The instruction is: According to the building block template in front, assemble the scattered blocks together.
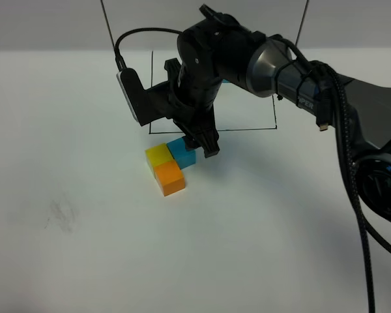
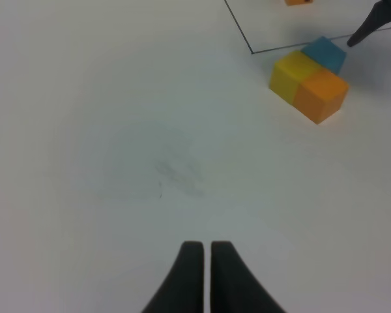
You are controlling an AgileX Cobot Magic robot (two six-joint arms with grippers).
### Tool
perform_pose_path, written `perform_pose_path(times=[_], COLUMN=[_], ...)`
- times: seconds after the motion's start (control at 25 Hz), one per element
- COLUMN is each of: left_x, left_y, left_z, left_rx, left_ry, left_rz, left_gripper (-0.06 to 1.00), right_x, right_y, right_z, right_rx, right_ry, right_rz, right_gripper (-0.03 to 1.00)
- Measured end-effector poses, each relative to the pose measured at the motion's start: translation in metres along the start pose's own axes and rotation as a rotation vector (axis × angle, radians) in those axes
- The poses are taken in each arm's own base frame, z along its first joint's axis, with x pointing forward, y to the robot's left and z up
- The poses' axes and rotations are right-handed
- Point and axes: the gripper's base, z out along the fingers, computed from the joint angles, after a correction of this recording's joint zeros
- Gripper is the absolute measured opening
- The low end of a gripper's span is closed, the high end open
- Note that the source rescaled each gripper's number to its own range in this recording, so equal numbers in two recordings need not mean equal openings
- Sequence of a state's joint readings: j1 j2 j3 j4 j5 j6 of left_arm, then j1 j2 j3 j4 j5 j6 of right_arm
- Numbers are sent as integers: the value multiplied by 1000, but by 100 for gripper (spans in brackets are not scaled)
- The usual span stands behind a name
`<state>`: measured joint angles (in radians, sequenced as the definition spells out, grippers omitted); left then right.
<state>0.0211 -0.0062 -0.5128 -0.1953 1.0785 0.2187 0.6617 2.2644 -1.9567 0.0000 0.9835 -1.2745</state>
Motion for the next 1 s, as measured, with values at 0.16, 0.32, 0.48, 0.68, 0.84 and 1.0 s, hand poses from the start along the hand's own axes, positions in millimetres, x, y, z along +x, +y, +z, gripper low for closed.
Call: perform_pose_path(times=[0.16, 0.32, 0.48, 0.68, 0.84, 1.0], left_x=[0, 0, 0, 0, 0, 0], left_y=[0, 0, 0, 0, 0, 0], left_z=[0, 0, 0, 0, 0, 0], left_rx=[0, 0, 0, 0, 0, 0], left_ry=[0, 0, 0, 0, 0, 0], left_rz=[0, 0, 0, 0, 0, 0], left_gripper=[1, 1, 1, 1, 1, 1], right_x=[1, 2, 2, 12, 43, 81], right_y=[0, 5, 5, 2, 1, -1], right_z=[-21, -23, -23, -23, -24, -27], right_rx=[-7, -55, -57, -34, -84, -132], right_ry=[9, 27, 29, 81, 132, 140], right_rz=[34, 97, 187, 321, 421, 538], right_gripper=[52, 11, 2, 1, 1, 1])
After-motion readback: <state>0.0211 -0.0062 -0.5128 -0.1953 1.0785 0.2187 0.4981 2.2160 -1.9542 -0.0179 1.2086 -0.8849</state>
